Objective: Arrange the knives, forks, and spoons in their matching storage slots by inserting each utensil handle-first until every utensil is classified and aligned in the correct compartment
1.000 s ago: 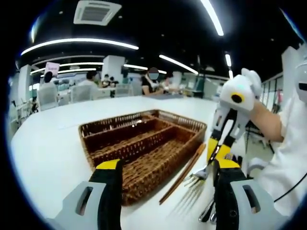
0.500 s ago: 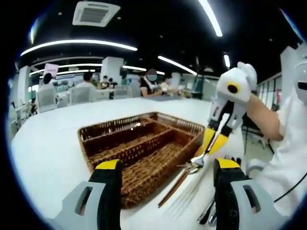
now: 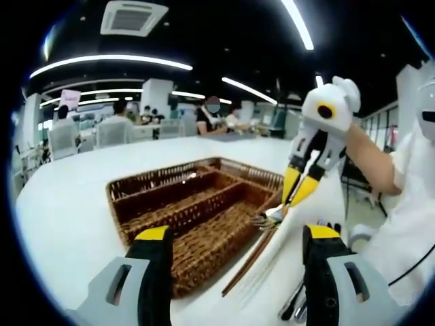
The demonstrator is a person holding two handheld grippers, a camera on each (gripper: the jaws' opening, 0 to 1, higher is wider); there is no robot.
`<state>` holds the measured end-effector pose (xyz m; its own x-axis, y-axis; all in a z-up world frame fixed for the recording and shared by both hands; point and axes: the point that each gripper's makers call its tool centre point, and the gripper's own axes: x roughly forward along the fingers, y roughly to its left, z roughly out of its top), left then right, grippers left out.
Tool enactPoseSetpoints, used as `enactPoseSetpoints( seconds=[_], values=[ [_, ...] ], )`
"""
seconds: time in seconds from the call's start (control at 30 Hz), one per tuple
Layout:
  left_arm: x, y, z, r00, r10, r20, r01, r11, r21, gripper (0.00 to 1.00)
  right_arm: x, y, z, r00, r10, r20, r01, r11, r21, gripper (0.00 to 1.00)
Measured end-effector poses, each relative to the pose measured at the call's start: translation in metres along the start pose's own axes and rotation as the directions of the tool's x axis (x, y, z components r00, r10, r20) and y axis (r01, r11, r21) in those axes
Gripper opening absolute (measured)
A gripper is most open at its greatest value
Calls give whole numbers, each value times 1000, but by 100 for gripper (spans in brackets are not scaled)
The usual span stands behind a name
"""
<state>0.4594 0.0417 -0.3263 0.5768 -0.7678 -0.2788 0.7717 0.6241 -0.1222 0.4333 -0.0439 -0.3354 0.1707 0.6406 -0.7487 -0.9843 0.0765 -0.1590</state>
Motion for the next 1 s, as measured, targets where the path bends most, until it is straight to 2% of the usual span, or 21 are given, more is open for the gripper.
enactPoseSetpoints(
  seconds=[0.3, 0.53, 1.0],
  values=[
    [6, -2, 4, 1000, -14, -6, 14, 1000, 6, 78, -6, -12, 3, 1000, -7, 1, 7, 1000, 1, 2],
    [9, -5, -4, 1000, -23, -22, 23, 1000, 0, 78, -9, -22, 3, 1000, -8, 3, 8, 1000, 18, 2],
    [12, -10, -5, 999, -29, -27, 29, 1000, 2, 78, -10, -38, 11, 1000, 2, 9, -2, 1000, 15, 2]
  ],
)
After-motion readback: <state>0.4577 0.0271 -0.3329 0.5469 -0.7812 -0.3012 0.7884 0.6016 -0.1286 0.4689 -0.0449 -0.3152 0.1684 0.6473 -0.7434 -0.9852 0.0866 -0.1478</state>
